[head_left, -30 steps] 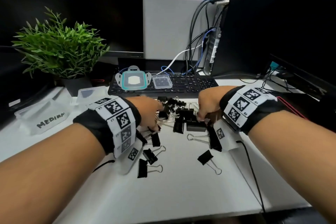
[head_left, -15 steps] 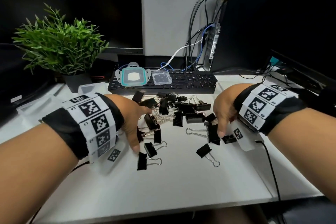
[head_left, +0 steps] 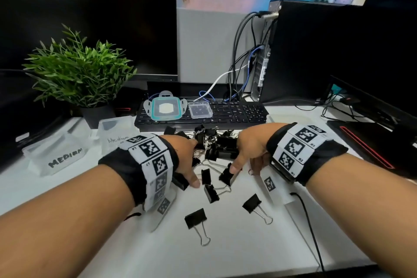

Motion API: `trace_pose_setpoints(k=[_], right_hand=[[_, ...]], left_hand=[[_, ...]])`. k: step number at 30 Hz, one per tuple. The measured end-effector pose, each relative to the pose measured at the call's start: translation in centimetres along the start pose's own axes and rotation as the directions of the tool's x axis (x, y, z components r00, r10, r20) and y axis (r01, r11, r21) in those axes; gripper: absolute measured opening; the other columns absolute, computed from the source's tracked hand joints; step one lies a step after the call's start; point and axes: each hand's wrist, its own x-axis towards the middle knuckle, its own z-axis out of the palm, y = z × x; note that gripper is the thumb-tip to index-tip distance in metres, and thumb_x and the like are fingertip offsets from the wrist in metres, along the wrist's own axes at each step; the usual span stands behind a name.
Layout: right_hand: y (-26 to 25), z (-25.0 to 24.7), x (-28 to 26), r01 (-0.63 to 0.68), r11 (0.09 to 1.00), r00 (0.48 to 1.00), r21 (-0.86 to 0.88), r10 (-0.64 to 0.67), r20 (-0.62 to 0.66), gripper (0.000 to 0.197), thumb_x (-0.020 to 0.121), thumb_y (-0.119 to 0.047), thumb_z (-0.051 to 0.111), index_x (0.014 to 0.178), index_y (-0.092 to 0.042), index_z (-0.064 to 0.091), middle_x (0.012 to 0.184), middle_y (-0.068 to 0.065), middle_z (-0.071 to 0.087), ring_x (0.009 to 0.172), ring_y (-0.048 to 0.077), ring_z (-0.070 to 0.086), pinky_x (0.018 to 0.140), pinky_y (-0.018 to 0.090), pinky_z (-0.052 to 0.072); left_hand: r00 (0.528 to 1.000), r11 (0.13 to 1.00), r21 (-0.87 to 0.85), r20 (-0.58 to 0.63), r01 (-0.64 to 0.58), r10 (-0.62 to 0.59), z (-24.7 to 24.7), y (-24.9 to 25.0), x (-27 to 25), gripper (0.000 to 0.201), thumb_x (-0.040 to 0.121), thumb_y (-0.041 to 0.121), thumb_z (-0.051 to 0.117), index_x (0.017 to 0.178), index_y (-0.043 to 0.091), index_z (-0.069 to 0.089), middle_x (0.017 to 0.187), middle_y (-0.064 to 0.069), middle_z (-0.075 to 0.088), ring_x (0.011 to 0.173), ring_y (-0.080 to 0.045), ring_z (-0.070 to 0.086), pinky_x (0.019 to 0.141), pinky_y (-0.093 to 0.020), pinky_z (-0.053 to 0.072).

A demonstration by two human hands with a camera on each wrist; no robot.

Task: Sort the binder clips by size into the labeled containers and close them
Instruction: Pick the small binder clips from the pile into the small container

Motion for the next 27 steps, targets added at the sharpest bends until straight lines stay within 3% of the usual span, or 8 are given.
trace_pose_setpoints(k=[3, 6, 9, 12, 16, 20, 23, 27], right_hand=[[1.0, -0.6, 0.2, 0.036, 0.992, 0.999, 0.120, -0.033, -0.026, 0.048, 0.081, -0.041, 0.070, 0.097, 0.003, 0.061, 0.087, 0.019, 0.072, 0.062, 0.022, 0.066, 0.056, 0.027, 0.054], [2.2, -1.6, 0.4, 0.032, 0.993, 0.988, 0.115, -0.014, -0.155, 0.049, 0.082, -0.039, 0.070, 0.101, 0.006, 0.065, 0.087, 0.017, 0.072, 0.066, 0.023, 0.065, 0.057, 0.025, 0.053], [2.9, -2.4, 1.1, -0.060, 0.998, 0.936, -0.002, 0.055, -0.349, 0.037, 0.088, -0.030, 0.065, 0.105, 0.003, 0.065, 0.090, 0.013, 0.067, 0.071, 0.022, 0.059, 0.065, 0.028, 0.052], [2.8, -2.4, 1.9, -0.140, 0.981, 0.919, -0.131, 0.080, -0.386, 0.021, 0.093, -0.012, 0.049, 0.104, -0.002, 0.063, 0.110, 0.013, 0.061, 0.085, 0.025, 0.055, 0.058, 0.024, 0.046], [3.2, -1.5, 3.1, -0.140, 0.979, 0.924, -0.146, 0.076, -0.376, 0.036, 0.093, -0.006, 0.042, 0.125, -0.005, 0.058, 0.125, 0.011, 0.058, 0.114, 0.029, 0.056, 0.095, 0.032, 0.045], [3.1, -1.0, 3.8, -0.104, 0.973, 0.923, -0.206, 0.017, -0.385, 0.034, 0.093, -0.009, 0.044, 0.123, -0.005, 0.058, 0.123, 0.009, 0.060, 0.114, 0.028, 0.056, 0.093, 0.032, 0.045], [3.3, -0.7, 4.2, -0.089, 0.970, 0.929, -0.226, 0.000, -0.370, 0.024, 0.096, -0.011, 0.041, 0.109, -0.004, 0.060, 0.108, 0.008, 0.062, 0.108, 0.030, 0.055, 0.086, 0.031, 0.043], [3.6, -0.6, 4.8, -0.082, 0.965, 0.932, -0.250, -0.014, -0.362, 0.034, 0.095, -0.010, 0.040, 0.124, -0.005, 0.058, 0.125, 0.011, 0.060, 0.115, 0.028, 0.055, 0.095, 0.032, 0.044]], left_hand=[[0.996, 0.999, -0.045, -0.091, 0.004, -0.008, -0.4, -0.8, 0.2, 0.092, 0.070, 0.061, 0.069, 0.144, 0.022, 0.033, 0.139, -0.001, 0.048, 0.122, -0.023, 0.049, 0.095, -0.035, 0.045], [0.970, 0.994, -0.100, -0.241, -0.045, 0.020, -0.8, -1.5, 0.6, 0.064, 0.075, 0.056, 0.068, 0.126, 0.019, 0.054, 0.120, 0.000, 0.059, 0.106, -0.021, 0.057, 0.083, -0.030, 0.047], [0.945, 0.985, -0.124, -0.319, -0.123, 0.078, -1.0, -1.2, 1.2, 0.049, 0.083, 0.043, 0.065, 0.127, 0.024, 0.052, 0.122, -0.002, 0.054, 0.109, -0.022, 0.054, 0.082, -0.028, 0.043], [0.935, 0.975, -0.090, -0.314, -0.202, 0.165, -0.8, -0.4, 2.0, 0.054, 0.089, 0.029, 0.061, 0.138, 0.035, 0.040, 0.130, -0.002, 0.044, 0.122, -0.024, 0.044, 0.095, -0.034, 0.043], [0.938, 0.969, 0.088, -0.247, -0.230, 0.245, -1.2, 0.7, 3.0, 0.066, 0.092, 0.009, 0.052, 0.142, 0.045, 0.028, 0.138, -0.002, 0.037, 0.129, -0.025, 0.031, 0.102, -0.045, 0.040], [0.940, 0.948, 0.185, -0.181, -0.258, 0.291, -1.0, 1.3, 3.4, 0.061, 0.093, 0.009, 0.053, 0.140, 0.045, 0.036, 0.140, 0.000, 0.036, 0.130, -0.025, 0.030, 0.103, -0.046, 0.039], [0.931, 0.942, 0.187, -0.188, -0.278, 0.312, -0.8, 1.1, 3.7, 0.052, 0.093, 0.010, 0.053, 0.135, 0.041, 0.045, 0.139, 0.002, 0.040, 0.128, -0.023, 0.033, 0.103, -0.043, 0.039], [0.912, 0.946, 0.105, -0.254, -0.305, 0.322, -0.1, 0.2, 3.6, 0.048, 0.093, 0.008, 0.049, 0.132, 0.035, 0.047, 0.134, 0.003, 0.043, 0.128, -0.022, 0.037, 0.100, -0.042, 0.041]])
